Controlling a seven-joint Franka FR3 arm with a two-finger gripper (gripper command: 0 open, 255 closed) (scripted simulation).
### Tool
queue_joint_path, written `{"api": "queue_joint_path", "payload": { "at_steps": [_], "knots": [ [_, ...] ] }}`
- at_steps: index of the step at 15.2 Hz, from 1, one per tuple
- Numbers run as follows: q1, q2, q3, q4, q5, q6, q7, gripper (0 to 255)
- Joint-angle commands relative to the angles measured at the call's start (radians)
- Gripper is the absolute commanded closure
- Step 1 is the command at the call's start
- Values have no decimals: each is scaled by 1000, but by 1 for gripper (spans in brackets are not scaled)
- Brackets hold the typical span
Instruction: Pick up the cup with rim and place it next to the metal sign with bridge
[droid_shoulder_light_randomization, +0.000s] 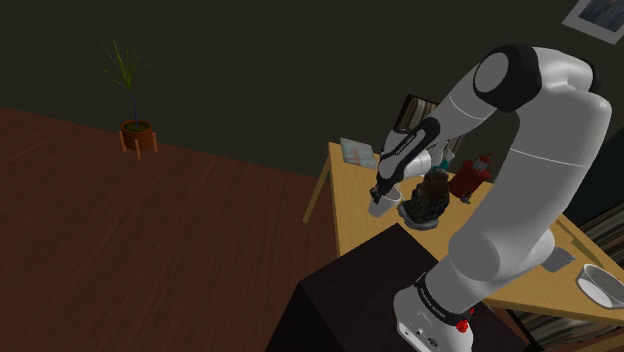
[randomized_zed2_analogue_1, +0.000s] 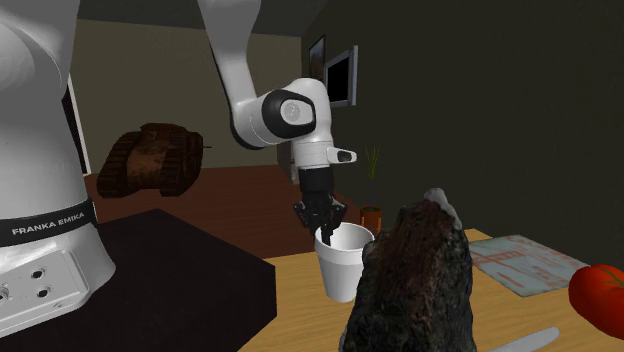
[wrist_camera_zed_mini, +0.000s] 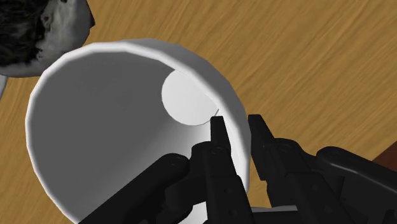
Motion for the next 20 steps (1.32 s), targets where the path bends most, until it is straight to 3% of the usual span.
{"api": "queue_joint_path", "payload": {
  "at_steps": [1, 20],
  "knots": [
    [2, -31, -2, -7, -1, -24, -4, 255],
    [15, -315, -5, -15, 1, -297, -52, 255]
  ]
}}
